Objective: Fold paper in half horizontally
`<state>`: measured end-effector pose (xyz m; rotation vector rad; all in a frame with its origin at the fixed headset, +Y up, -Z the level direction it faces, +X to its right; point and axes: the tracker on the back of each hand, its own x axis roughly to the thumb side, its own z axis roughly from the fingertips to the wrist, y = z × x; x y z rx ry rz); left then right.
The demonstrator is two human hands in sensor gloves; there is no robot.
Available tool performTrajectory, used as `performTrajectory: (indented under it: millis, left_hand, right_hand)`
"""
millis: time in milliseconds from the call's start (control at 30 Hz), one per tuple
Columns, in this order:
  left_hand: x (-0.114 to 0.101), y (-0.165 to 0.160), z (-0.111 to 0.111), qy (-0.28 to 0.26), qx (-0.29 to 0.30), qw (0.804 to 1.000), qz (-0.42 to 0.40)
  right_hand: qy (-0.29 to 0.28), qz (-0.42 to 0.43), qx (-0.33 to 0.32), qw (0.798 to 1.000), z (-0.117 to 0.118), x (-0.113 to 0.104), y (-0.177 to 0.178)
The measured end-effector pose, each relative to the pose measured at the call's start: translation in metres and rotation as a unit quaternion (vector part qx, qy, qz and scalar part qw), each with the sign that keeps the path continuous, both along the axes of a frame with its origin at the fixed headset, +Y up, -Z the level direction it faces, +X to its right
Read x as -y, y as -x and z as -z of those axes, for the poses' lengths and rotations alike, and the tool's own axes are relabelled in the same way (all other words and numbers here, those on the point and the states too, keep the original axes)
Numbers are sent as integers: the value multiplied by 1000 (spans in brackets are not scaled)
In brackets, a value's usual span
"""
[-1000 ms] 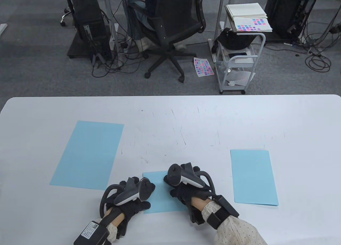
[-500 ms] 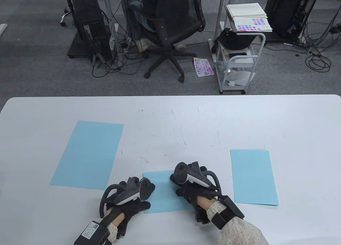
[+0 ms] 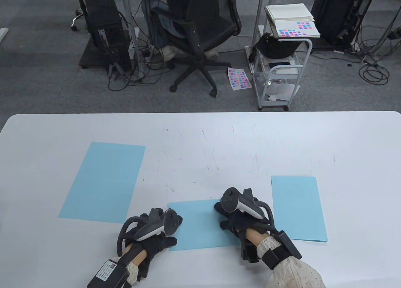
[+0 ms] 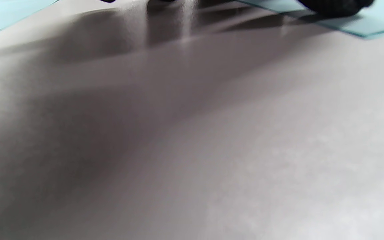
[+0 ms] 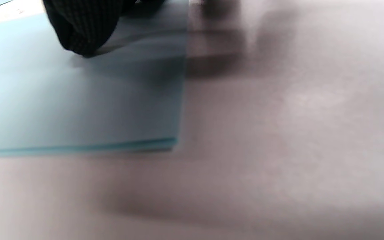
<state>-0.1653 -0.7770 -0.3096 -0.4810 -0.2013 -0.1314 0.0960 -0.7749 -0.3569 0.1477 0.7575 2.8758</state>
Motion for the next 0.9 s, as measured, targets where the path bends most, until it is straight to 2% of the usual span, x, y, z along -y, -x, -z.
performTrajectory:
  millis: [533,667,900]
  left_hand:
    - [0,0,1,5,-1,1000,-1]
    - [0,0,1,5,0,1000,0]
    - [0,-1,2,3,1,1000,1]
  right_hand:
    - [7,4,13,1000,1,1,-15]
    - [14,3,2,1000,-8,-3,-13]
    - [-20,49,-18,998,-24,-8,-17]
